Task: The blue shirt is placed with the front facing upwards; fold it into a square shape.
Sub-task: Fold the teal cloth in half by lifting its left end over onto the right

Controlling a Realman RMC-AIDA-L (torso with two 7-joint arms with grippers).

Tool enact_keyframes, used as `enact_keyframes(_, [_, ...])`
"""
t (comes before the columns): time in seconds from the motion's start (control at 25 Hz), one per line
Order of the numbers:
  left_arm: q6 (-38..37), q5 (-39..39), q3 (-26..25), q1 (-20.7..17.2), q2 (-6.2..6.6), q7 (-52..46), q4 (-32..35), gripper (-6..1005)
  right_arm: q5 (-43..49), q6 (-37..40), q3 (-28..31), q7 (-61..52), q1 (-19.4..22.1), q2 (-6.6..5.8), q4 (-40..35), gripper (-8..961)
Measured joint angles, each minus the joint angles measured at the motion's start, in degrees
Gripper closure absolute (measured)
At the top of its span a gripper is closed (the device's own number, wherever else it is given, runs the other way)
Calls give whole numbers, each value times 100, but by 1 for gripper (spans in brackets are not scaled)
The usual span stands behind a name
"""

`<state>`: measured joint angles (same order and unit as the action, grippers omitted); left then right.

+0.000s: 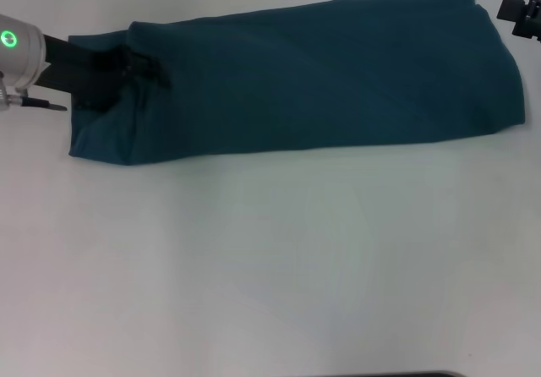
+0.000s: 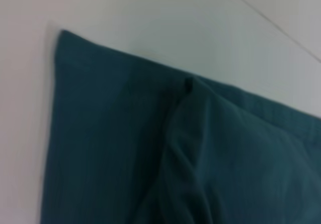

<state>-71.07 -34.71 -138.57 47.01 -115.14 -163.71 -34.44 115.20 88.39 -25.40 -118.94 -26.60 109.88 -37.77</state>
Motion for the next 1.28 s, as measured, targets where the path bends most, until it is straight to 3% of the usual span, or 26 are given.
enact_keyframes(0.2, [-155,9,259,35,-11,-25,-163,320,-10,-6,0,1,6,6,4,77])
enact_keyframes(0.64, [-141,-2,309,-265,-33,-5,-589,529,-10,-6,0,-2,5,24,7,76])
enact_keyframes(0.76, [-42,78,473,-265,-88,10,-598,723,-10,-6,0,-10,-17,25,7,76])
enact_keyframes(0.96, [41,82,517,-242,-126,17,-695,732,-6,-8,-30,-21,-51,20,7,76])
enact_keyframes(1.28, [37,61,474,-269,-134,-29,-811,364,0,-13,-2,-31,-52,9,7,77])
